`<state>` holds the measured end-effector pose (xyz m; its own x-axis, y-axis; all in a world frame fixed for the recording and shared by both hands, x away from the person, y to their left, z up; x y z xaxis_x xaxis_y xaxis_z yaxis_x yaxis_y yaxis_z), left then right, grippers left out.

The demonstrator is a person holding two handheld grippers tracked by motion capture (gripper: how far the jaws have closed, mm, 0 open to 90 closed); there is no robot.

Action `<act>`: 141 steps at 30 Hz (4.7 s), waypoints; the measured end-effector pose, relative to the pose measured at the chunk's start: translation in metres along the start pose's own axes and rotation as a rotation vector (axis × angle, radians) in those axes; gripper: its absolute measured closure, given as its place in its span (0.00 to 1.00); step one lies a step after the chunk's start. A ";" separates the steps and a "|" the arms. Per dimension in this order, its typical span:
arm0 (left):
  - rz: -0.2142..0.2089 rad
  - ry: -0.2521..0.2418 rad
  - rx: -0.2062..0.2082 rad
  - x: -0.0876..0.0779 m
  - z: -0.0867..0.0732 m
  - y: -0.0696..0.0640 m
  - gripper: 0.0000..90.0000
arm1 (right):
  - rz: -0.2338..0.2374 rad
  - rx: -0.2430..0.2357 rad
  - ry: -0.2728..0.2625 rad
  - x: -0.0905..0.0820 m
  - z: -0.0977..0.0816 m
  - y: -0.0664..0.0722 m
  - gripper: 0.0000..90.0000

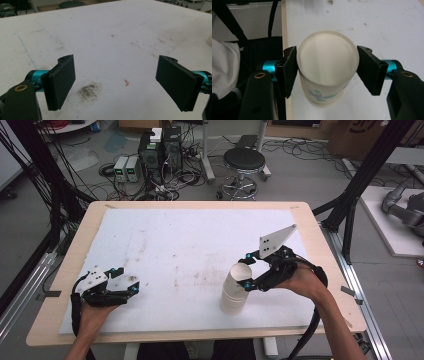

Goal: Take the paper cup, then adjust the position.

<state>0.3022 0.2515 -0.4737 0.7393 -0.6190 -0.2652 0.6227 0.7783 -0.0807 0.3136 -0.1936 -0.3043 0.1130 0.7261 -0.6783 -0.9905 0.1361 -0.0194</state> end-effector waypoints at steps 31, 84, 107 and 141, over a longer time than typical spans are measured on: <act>-0.002 0.011 0.001 0.001 0.000 0.000 0.18 | -0.041 -0.048 -0.079 -0.069 0.071 -0.002 0.42; -0.017 0.008 -0.014 0.000 0.000 0.002 0.18 | 0.022 0.039 -0.322 0.010 0.052 -0.110 0.42; -0.020 0.001 -0.016 0.000 0.000 0.002 0.18 | 0.071 0.095 -0.298 0.060 0.030 -0.115 0.42; -0.035 -0.012 -0.014 0.000 0.006 0.004 0.15 | 0.067 0.067 -0.293 0.055 0.029 -0.116 0.42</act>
<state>0.3062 0.2537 -0.4682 0.7202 -0.6471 -0.2501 0.6446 0.7574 -0.1036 0.4366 -0.1499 -0.3174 0.0749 0.8972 -0.4352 -0.9903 0.1182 0.0733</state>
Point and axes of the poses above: each handheld gripper's, and its own axes: x roughly forward along the jaws, z roughly out of its top, y roughly to its left, the point moved 3 cm from there along x, roughly forward along the jaws, and after that the axes turned 3 degrees about -y, right-handed, at the moved point
